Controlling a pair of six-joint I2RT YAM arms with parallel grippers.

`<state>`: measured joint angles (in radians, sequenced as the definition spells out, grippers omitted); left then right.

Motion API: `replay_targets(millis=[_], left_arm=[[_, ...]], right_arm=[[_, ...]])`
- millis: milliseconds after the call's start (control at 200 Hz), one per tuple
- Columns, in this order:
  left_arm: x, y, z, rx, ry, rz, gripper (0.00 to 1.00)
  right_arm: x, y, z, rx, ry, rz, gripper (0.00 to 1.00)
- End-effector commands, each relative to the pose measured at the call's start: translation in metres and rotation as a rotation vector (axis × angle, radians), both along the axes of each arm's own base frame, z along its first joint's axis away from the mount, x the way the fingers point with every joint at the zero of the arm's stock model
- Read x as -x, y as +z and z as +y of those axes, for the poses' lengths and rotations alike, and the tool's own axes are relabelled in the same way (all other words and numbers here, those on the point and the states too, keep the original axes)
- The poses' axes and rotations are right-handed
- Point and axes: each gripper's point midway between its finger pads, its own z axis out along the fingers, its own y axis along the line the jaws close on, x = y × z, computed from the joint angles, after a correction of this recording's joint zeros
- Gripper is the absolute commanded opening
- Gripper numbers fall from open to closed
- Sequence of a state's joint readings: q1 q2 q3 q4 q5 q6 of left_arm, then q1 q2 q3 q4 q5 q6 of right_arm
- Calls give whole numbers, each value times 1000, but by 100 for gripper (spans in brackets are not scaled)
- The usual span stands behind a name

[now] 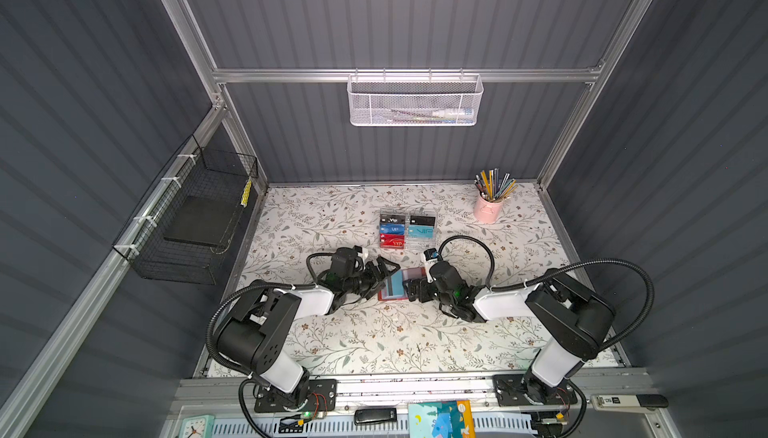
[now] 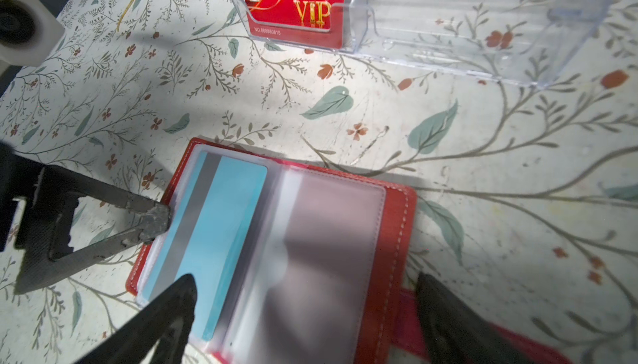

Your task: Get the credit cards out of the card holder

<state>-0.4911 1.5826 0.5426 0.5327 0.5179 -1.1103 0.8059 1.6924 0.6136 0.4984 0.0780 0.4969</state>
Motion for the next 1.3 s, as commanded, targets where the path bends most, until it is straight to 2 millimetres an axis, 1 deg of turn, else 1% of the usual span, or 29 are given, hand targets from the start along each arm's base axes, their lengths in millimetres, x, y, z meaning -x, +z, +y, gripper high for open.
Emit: replay_targets(millis=[0, 170, 440, 515, 720, 840, 950, 1041, 1166, 1211, 1296], left_arm=[[-1, -2, -5, 3, -7, 5, 100], [1, -4, -3, -7, -5, 6, 100], [3, -16, -1, -13, 3, 27, 100], [4, -18, 0, -19, 6, 30, 100], [8, -26, 2, -24, 9, 44, 100], [10, -31, 4, -23, 13, 53, 100], [12, -35, 5, -22, 15, 60, 100], [14, -37, 6, -24, 15, 65, 100], [15, -38, 6, -20, 16, 69, 100], [16, -39, 6, -21, 17, 70, 100], [16, -39, 6, -18, 15, 70, 100]], right_arm=[[18, -26, -7, 39, 14, 95, 99], [19, -24, -9, 37, 13, 92, 99], [23, -24, -10, 16, 21, 92, 99], [25, -18, -8, -1, 36, 85, 99], [30, 6, -9, -81, 58, 45, 99], [32, 21, -14, -150, 50, 27, 99], [32, 37, -16, -250, 56, 18, 99], [33, 44, -11, -326, 87, 38, 99], [38, 54, 5, -448, 167, 37, 99], [43, 53, 12, -484, 213, 61, 98], [43, 46, 19, -520, 229, 90, 98]])
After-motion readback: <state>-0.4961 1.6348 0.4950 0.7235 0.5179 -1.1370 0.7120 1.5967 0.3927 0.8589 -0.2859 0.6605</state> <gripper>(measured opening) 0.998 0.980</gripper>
